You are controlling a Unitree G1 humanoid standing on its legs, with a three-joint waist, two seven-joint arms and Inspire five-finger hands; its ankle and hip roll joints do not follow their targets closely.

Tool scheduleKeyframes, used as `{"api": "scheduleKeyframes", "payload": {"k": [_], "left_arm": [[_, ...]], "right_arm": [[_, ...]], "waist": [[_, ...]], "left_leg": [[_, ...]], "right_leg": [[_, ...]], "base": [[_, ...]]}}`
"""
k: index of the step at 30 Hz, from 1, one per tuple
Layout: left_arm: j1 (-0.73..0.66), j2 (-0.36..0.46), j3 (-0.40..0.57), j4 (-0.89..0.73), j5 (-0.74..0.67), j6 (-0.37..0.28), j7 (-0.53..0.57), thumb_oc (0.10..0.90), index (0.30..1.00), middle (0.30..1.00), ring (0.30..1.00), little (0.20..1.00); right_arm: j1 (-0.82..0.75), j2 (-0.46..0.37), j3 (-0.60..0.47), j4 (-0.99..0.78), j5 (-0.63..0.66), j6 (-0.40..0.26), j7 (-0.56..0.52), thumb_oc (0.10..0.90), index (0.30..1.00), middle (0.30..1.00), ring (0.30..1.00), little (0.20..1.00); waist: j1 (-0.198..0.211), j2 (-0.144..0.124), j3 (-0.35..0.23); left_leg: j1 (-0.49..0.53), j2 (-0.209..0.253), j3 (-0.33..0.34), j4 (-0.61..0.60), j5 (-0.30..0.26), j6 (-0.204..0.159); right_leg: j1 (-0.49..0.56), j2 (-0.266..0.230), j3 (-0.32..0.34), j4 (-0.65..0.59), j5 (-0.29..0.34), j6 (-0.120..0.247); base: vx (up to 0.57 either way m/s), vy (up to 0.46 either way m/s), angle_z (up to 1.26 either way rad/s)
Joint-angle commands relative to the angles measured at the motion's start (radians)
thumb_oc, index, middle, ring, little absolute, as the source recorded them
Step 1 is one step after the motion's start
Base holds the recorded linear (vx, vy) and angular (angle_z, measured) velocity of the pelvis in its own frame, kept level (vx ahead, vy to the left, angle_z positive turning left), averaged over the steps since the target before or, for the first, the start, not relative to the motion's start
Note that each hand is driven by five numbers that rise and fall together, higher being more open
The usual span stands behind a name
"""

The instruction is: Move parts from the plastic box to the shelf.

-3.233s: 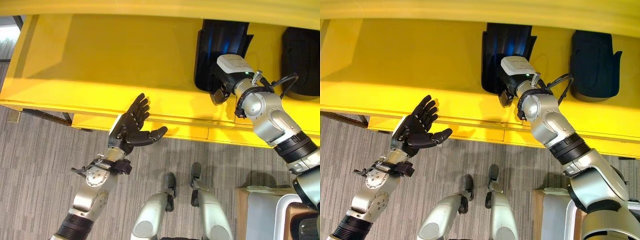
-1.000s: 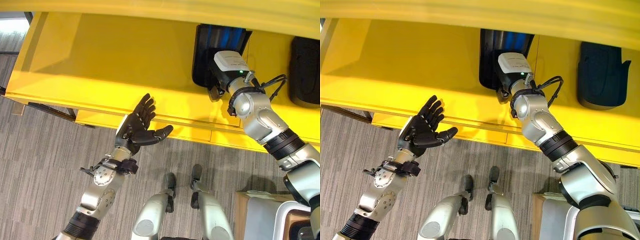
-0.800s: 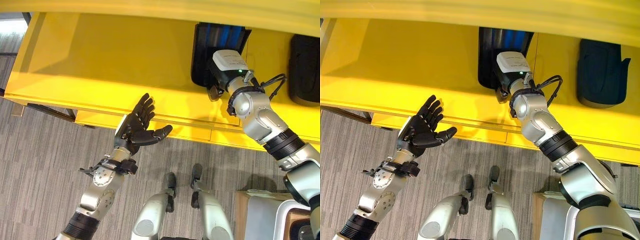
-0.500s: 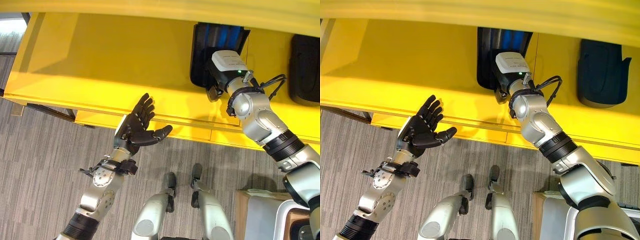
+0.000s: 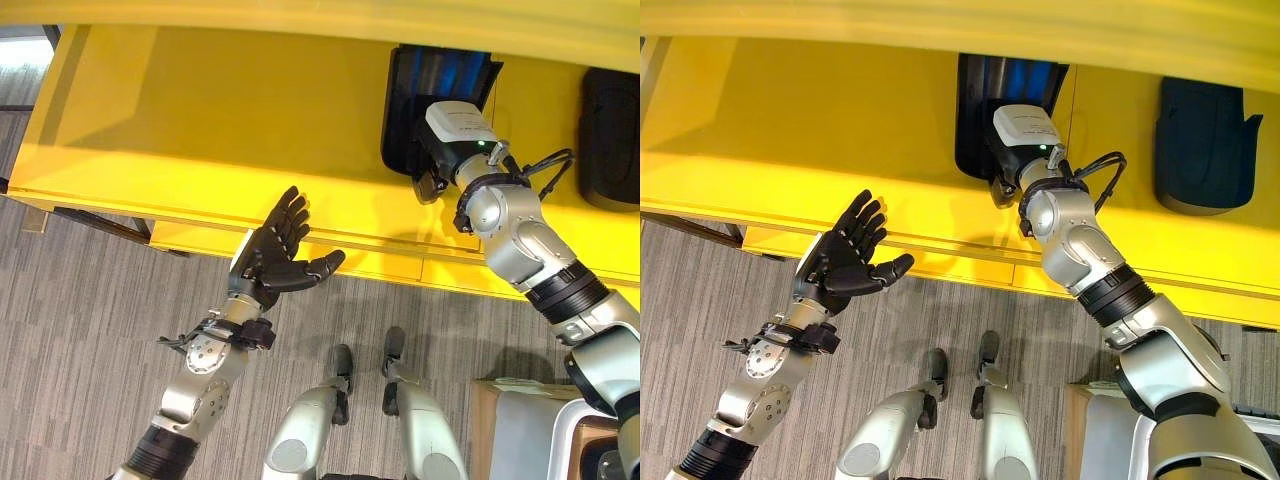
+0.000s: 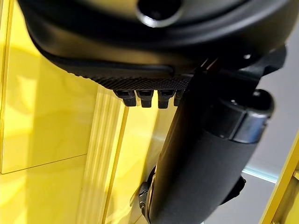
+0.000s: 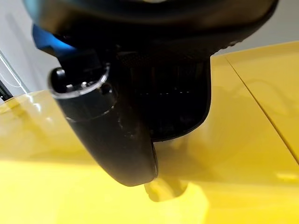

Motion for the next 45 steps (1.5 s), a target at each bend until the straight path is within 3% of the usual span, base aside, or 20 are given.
{"api": "scheduleKeyframes", "payload": {"k": [1, 11, 12, 13, 14, 15, 45], "left_arm": [[0.009, -0.035, -0.095, -0.074, -0.037, 0.038, -0.021, 0.900, 1.000, 1.000, 1.000, 1.000], [0.010, -0.036, -0.089, -0.076, -0.037, 0.041, -0.020, 0.900, 1.000, 1.000, 1.000, 1.000], [0.010, -0.037, -0.088, -0.076, -0.037, 0.042, -0.019, 0.900, 1.000, 1.000, 1.000, 1.000], [0.009, -0.037, -0.089, -0.074, -0.037, 0.040, -0.018, 0.900, 1.000, 1.000, 1.000, 1.000], [0.007, -0.038, -0.089, -0.071, -0.038, 0.039, -0.019, 0.900, 1.000, 1.000, 1.000, 1.000], [0.006, -0.039, -0.088, -0.072, -0.039, 0.041, -0.019, 0.900, 1.000, 1.000, 1.000, 1.000], [0.006, -0.045, -0.084, -0.074, -0.036, 0.048, -0.020, 0.900, 1.000, 1.000, 1.000, 1.000]], "right_arm": [[-0.095, -0.028, -0.027, -0.172, -0.076, -0.044, -0.032, 0.400, 0.300, 0.300, 0.300, 0.300], [-0.067, -0.023, -0.038, -0.203, -0.083, -0.040, -0.011, 0.400, 0.300, 0.300, 0.300, 0.300], [-0.066, -0.020, -0.039, -0.200, -0.086, -0.043, -0.012, 0.443, 0.360, 0.360, 0.360, 0.360], [-0.064, -0.018, -0.040, -0.200, -0.094, -0.045, -0.010, 0.575, 0.544, 0.544, 0.544, 0.544], [-0.062, -0.017, -0.039, -0.198, -0.101, -0.049, -0.012, 0.839, 0.915, 0.915, 0.915, 0.915], [-0.063, -0.017, -0.039, -0.197, -0.104, -0.051, -0.010, 0.900, 1.000, 1.000, 1.000, 1.000], [-0.028, -0.003, -0.048, -0.189, -0.143, -0.017, 0.003, 0.900, 1.000, 1.000, 1.000, 1.000]], "waist": [[-0.053, 0.011, -0.033], [-0.058, 0.010, -0.034], [-0.058, 0.010, -0.034], [-0.058, 0.010, -0.034], [-0.059, 0.010, -0.035], [-0.059, 0.010, -0.035], [-0.063, 0.010, -0.041]], "left_leg": [[-0.003, 0.066, -0.008, 0.115, -0.096, -0.055], [0.000, 0.067, -0.008, 0.110, -0.095, -0.055], [0.000, 0.068, -0.008, 0.111, -0.095, -0.056], [-0.001, 0.068, -0.007, 0.113, -0.095, -0.056], [-0.001, 0.069, -0.007, 0.113, -0.095, -0.056], [-0.002, 0.069, -0.006, 0.113, -0.096, -0.056], [0.005, 0.071, -0.004, 0.107, -0.094, -0.054]], "right_leg": [[0.008, -0.020, 0.017, 0.103, -0.138, 0.077], [0.009, -0.015, 0.020, 0.101, -0.138, 0.075], [0.009, -0.015, 0.019, 0.101, -0.138, 0.075], [0.008, -0.015, 0.019, 0.102, -0.138, 0.074], [0.008, -0.015, 0.019, 0.101, -0.138, 0.074], [0.008, -0.015, 0.019, 0.101, -0.139, 0.074], [0.007, -0.015, 0.020, 0.105, -0.139, 0.074]], "base": [[0.00, 0.000, 0.00], [0.00, 0.000, 0.00], [0.00, 0.000, 0.00], [0.00, 0.000, 0.00], [0.00, 0.000, 0.00], [0.00, 0.000, 0.00], [0.00, 0.000, 0.00]]}}
